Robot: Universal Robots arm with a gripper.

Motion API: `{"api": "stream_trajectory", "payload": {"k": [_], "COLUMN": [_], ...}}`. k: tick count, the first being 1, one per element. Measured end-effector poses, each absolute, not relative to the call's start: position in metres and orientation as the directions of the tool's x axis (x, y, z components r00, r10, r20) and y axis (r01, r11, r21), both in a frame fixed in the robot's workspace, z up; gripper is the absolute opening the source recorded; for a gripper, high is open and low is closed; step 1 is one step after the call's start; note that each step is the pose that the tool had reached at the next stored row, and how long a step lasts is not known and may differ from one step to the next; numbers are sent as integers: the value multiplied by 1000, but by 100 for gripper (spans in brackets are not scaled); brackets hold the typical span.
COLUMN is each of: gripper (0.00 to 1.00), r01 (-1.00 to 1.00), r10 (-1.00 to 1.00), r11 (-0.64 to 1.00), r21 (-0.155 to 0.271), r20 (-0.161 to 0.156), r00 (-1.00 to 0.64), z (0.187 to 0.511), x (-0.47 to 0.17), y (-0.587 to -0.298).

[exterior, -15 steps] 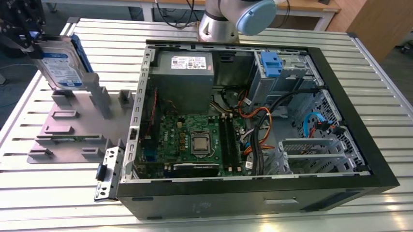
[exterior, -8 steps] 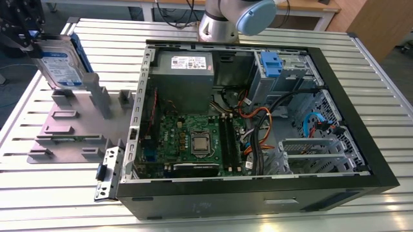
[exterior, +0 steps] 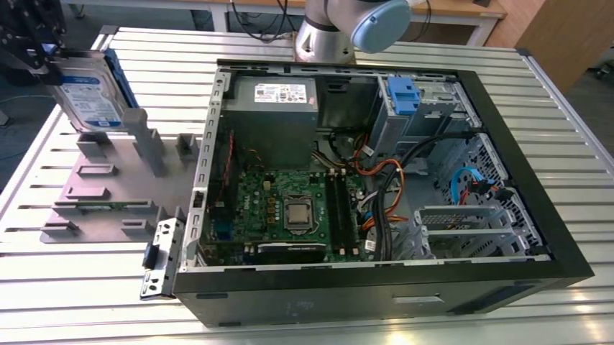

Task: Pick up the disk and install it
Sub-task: 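Pick up the disk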

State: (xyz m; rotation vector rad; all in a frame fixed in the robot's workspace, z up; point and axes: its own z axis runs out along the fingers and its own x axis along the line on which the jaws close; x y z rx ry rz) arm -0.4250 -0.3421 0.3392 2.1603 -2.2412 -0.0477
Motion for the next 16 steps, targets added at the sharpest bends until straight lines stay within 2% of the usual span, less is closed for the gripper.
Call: {"api": "stream_trajectory", "payload": {"k": [16], "gripper": [37], "r01": [-998], "r10": [-999], "r11": [37], "r21": [42], "r20": [-1], "r00": [-37], "z": [347], "x": [-425], "y": [-342]}}
